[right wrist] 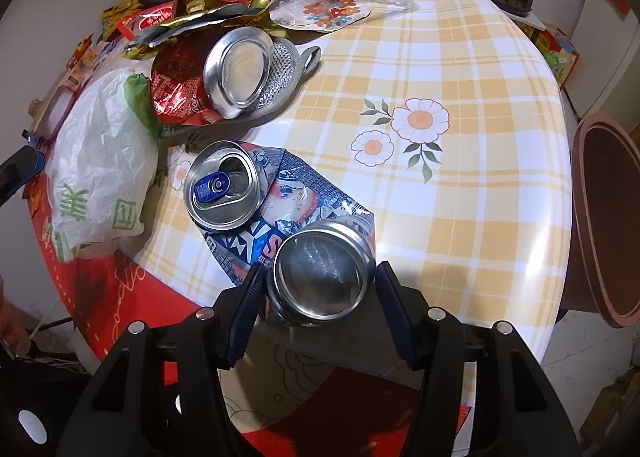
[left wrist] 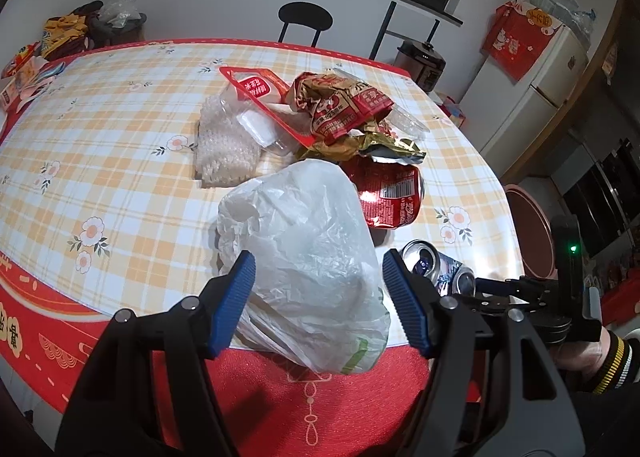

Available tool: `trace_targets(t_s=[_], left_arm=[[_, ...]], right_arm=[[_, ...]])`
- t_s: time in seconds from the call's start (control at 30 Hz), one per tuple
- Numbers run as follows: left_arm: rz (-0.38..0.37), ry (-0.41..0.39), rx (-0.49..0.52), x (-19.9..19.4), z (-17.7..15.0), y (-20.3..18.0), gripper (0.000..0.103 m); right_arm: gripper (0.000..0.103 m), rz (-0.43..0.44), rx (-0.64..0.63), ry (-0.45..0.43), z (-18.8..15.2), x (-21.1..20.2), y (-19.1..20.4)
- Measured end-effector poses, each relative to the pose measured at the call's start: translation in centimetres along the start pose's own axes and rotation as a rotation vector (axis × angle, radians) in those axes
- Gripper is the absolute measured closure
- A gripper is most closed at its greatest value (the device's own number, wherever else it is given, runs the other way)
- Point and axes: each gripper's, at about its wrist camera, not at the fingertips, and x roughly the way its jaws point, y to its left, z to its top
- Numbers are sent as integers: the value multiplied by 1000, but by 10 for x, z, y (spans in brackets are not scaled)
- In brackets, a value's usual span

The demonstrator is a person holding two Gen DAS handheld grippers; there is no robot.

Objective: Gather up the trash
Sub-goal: 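Lift the crushed cans with the right gripper while the left gripper grasps the white plastic bag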

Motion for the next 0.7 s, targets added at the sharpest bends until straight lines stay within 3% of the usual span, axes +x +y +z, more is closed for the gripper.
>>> trace_targets(t_s=[0.27, 0.33, 0.47, 0.7], left_arm=[[4, 14, -7, 3, -1, 4, 35], [7, 15, -9, 3, -1, 5, 35], [11, 15, -9, 3, -1, 6, 35], [15, 20, 2, 2, -3, 2, 29]], right_arm=[[43, -4, 14, -1, 6, 2, 3], [48, -6, 14, -4, 8, 3, 2], [48, -4, 13, -14, 9, 3, 0], [48, 8, 21, -107, 10, -16, -8]])
